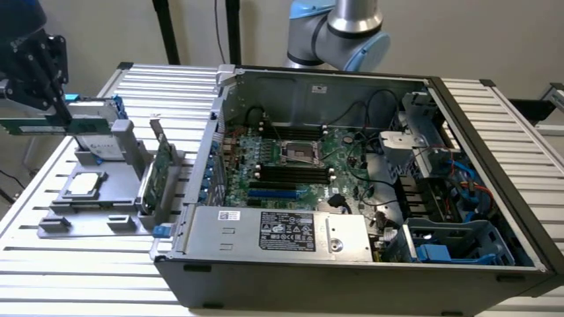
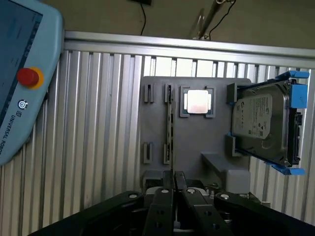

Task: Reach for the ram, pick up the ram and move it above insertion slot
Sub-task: 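Pick up the ram and move it above insertion slot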

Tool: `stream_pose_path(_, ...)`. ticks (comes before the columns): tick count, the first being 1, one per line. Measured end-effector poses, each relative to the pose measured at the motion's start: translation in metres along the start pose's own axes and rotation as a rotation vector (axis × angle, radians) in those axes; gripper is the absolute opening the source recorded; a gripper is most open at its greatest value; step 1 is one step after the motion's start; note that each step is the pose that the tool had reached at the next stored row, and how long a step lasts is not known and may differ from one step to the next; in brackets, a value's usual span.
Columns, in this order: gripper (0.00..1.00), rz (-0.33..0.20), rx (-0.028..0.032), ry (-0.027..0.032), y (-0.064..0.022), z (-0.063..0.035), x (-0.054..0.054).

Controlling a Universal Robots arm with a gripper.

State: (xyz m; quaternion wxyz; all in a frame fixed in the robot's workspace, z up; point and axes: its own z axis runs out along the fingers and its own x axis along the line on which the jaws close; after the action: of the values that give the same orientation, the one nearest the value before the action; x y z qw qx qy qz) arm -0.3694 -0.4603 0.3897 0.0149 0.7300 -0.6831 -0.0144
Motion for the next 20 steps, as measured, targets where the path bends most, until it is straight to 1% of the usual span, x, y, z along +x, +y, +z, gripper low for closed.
stream_pose_path(10,0.12,0.000,-0.0006,-0.0020,-0.0124,-0.0059,-0.014)
stream_pose_path(20,0.12,-0.001,-0.0003,-0.0120,-0.0299,-0.0101,-0.022)
